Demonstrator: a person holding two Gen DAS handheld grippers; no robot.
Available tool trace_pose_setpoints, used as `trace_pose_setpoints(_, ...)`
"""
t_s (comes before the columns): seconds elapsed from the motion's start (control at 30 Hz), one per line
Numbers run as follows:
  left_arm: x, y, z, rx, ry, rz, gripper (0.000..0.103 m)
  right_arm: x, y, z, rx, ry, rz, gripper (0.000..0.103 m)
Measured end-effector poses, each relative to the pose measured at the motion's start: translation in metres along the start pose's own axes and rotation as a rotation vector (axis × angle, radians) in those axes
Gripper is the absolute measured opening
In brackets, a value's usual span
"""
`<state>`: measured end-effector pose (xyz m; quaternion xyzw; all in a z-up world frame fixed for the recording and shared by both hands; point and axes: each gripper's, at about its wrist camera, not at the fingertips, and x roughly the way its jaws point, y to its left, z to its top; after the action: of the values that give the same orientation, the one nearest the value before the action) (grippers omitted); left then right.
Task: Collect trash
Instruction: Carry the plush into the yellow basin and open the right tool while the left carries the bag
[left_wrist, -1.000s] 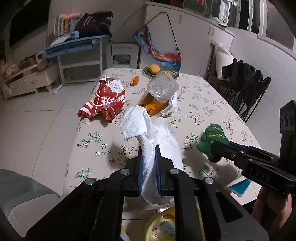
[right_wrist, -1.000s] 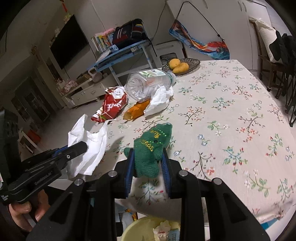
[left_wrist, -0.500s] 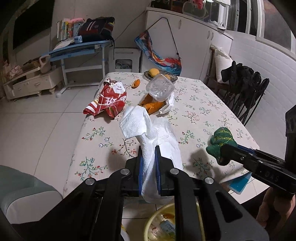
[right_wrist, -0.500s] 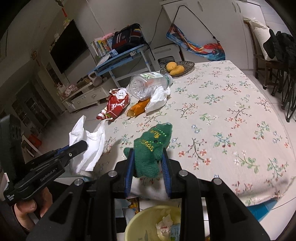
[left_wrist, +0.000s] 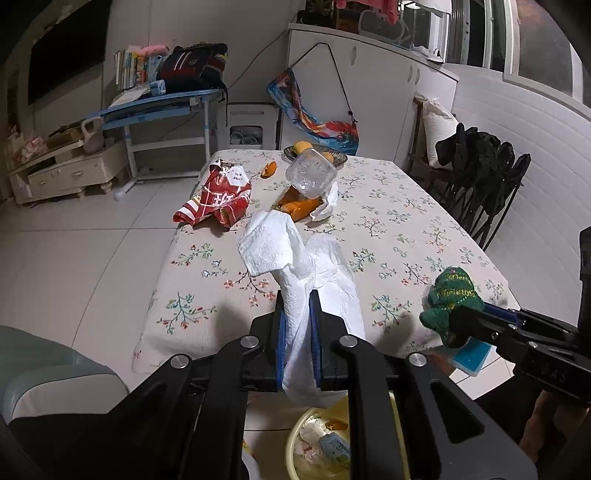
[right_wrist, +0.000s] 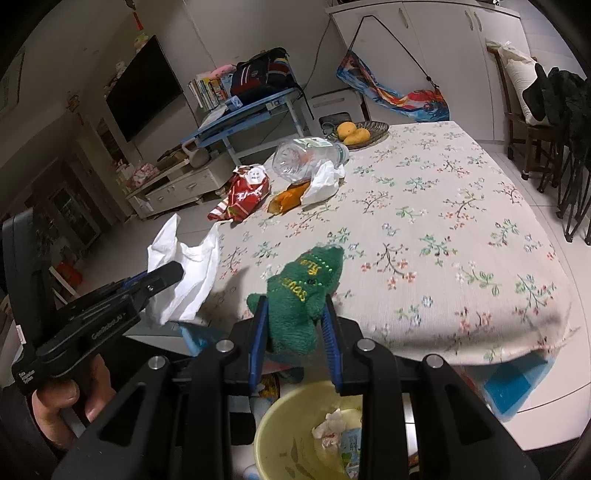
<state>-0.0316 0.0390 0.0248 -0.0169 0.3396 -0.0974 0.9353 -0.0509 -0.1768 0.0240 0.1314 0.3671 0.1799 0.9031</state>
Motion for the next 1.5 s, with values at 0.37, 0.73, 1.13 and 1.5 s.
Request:
trace_pose_setpoints(0.37, -0.022, -0.006, -0.015, 0.008, -0.017, -0.010, 0.012, -0.018, 0.011, -0.023, -0.016, 0.015, -0.002, 0.029)
trace_pose_setpoints(0.73, -0.028, -0.010, -0.019, 0.015, -0.019, -0.020, 0.012, -0.015, 0.011, -0.036, -0.018, 0.064, -0.023, 0.029)
trace_pose_setpoints(1.13, -0.029, -0.013, -0.021, 0.015, -0.020, -0.024, 0.012, 0.000, 0.014, -0.052, -0.040, 0.155, -0.046, 0.029)
trace_pose_setpoints(1.5, -0.030, -0.015, -0.023, 0.016, -0.019, -0.031, 0.012, 0.006, 0.008, -0.059, -0.021, 0.206, -0.076, 0.034)
